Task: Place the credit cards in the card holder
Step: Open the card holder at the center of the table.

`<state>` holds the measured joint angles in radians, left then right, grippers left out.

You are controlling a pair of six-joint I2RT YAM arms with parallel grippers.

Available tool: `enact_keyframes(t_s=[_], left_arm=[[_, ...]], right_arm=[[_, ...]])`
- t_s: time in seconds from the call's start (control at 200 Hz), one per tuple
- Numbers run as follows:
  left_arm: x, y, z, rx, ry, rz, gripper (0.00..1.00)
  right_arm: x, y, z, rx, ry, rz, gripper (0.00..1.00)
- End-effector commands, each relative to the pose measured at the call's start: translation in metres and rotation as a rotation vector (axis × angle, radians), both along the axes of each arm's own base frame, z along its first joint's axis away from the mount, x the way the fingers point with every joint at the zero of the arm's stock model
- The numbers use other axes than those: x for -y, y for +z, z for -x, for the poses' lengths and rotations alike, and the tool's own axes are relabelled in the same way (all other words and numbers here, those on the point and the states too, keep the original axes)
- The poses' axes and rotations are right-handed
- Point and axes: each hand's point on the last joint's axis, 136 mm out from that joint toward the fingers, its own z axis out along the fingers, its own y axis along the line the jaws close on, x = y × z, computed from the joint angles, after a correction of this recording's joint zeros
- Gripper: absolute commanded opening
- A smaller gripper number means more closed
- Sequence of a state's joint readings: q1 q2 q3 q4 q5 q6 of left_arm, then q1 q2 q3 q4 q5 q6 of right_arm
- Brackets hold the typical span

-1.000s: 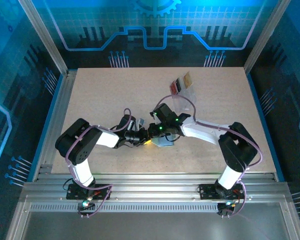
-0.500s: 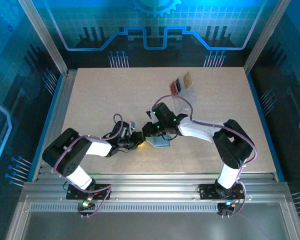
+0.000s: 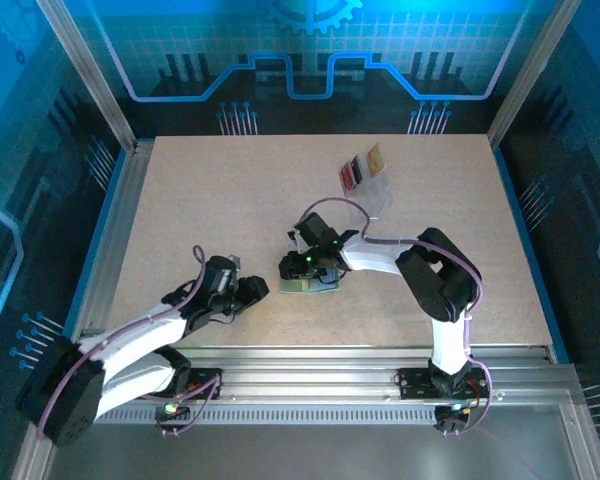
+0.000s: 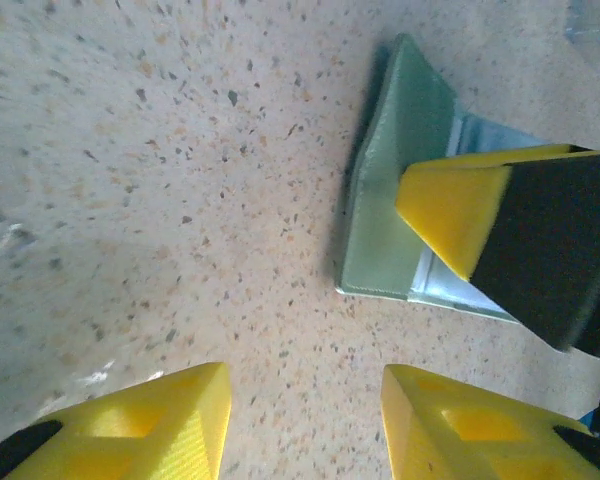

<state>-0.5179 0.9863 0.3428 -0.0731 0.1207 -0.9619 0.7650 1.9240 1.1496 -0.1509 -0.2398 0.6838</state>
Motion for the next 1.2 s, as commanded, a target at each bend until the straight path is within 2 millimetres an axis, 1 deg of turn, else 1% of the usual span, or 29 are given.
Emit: enact_keyframes(t_s=[0.0,0.05,0.1,0.17,0.235,0.325,0.4,0.525,0.56,0.64,0.74,0.855,0.915,1.016,1.191], left_arm=[[-0.012,0.016,0.007,0.004,-0.040,-0.092,0.45],[-0.005,0.030,0.004,0.029,-0.077,-0.077,0.45],[0.004,0.042,-0.001,0.047,-0.111,-0.055,0.44],[0.017,0.054,-0.010,0.067,-0.152,-0.022,0.40],[0.029,0.061,-0.020,0.073,-0.181,-0.001,0.34],[0.045,0.072,-0.032,0.095,-0.219,0.030,0.28],[0.059,0.082,-0.042,0.113,-0.251,0.041,0.27],[0.078,0.094,-0.056,0.131,-0.284,0.047,0.23],[0.082,0.096,-0.060,0.134,-0.286,0.047,0.23],[0.091,0.091,-0.069,0.117,-0.301,0.044,0.20],[0.105,0.081,-0.078,0.093,-0.325,0.057,0.18],[0.115,0.060,-0.086,0.053,-0.344,0.041,0.16],[0.114,0.046,-0.088,0.027,-0.344,0.022,0.16],[0.112,0.024,-0.085,-0.012,-0.347,-0.001,0.15],[0.100,-0.008,-0.073,-0.061,-0.344,-0.049,0.15]], right_arm=[[0.004,0.015,0.006,0.036,0.048,0.052,0.41],[0.007,0.028,0.005,0.062,0.057,0.057,0.46],[0.012,0.039,0.005,0.078,0.061,0.065,0.48],[0.022,0.049,0.003,0.089,0.055,0.084,0.48],[0.035,0.054,0.000,0.104,0.035,0.114,0.47],[0.054,0.058,-0.006,0.128,0.004,0.167,0.38],[0.067,0.059,-0.009,0.129,-0.012,0.188,0.29],[0.082,0.049,-0.015,0.113,-0.033,0.237,0.11],[0.085,0.045,-0.016,0.108,-0.039,0.250,0.08],[0.093,0.038,-0.019,0.111,-0.055,0.293,0.08],[0.100,0.029,-0.021,0.110,-0.060,0.344,0.15],[0.103,0.022,-0.024,0.113,-0.049,0.382,0.24],[0.105,0.019,-0.026,0.116,-0.047,0.405,0.28],[0.109,0.015,-0.028,0.122,-0.039,0.436,0.33],[0.110,0.008,-0.032,0.125,-0.017,0.470,0.35]])
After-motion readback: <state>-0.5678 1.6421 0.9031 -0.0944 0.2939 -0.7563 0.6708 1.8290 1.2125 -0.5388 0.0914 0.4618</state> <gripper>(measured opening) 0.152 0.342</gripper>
